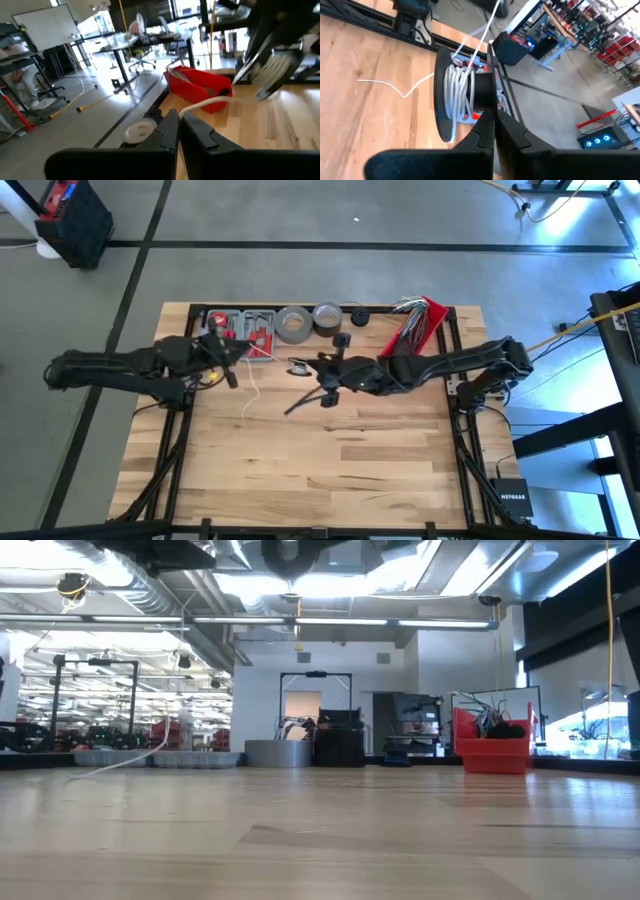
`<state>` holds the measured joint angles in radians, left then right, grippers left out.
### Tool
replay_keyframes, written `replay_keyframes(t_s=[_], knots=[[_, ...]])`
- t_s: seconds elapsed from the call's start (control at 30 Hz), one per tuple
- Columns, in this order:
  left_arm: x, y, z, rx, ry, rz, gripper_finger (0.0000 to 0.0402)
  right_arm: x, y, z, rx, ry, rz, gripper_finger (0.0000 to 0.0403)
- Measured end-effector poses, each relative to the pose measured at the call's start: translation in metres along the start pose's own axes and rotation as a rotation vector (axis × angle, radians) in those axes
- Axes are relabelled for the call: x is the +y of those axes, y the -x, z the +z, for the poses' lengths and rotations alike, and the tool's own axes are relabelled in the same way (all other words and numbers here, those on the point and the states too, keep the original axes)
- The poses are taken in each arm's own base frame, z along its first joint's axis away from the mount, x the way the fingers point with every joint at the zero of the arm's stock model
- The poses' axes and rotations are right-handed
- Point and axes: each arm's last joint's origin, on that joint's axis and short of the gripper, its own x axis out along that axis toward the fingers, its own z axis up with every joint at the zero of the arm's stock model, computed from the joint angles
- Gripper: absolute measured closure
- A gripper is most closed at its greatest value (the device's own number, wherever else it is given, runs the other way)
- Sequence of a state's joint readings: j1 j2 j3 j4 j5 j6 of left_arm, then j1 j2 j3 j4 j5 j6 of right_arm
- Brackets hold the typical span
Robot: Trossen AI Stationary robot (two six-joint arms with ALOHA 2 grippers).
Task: Coil cords
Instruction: Coil the white wire onto the black spool
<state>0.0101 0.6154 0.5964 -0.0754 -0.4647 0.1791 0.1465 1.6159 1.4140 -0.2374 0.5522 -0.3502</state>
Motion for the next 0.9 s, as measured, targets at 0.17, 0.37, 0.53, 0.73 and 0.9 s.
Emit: replay_keyframes(t_s=[0.17, 0.37, 0.53, 0.73, 0.9], knots=[[0.007, 0.011, -0.003, -0.013, 0.01, 0.047, 0.0396, -0.002, -0.014, -0.006, 0.012, -0.013, 0.013, 0.0397], [0.008, 0.013, -0.004, -0.006, 0.022, 0.078, 0.0396, 0.001, -0.015, -0.004, -0.025, -0.021, 0.069, 0.0397], [0.007, 0.008, -0.009, 0.041, 0.007, 0.09, 0.0396, 0.0, -0.014, 0.006, -0.127, -0.067, 0.064, 0.0397], [0.012, -0.001, -0.016, 0.129, -0.008, 0.218, 0.0396, 0.003, -0.013, 0.007, -0.157, -0.044, 0.154, 0.0397], [0.016, 0.001, -0.016, 0.118, 0.025, 0.238, 0.0396, 0.003, -0.014, -0.008, 0.025, 0.019, 0.037, 0.0397]])
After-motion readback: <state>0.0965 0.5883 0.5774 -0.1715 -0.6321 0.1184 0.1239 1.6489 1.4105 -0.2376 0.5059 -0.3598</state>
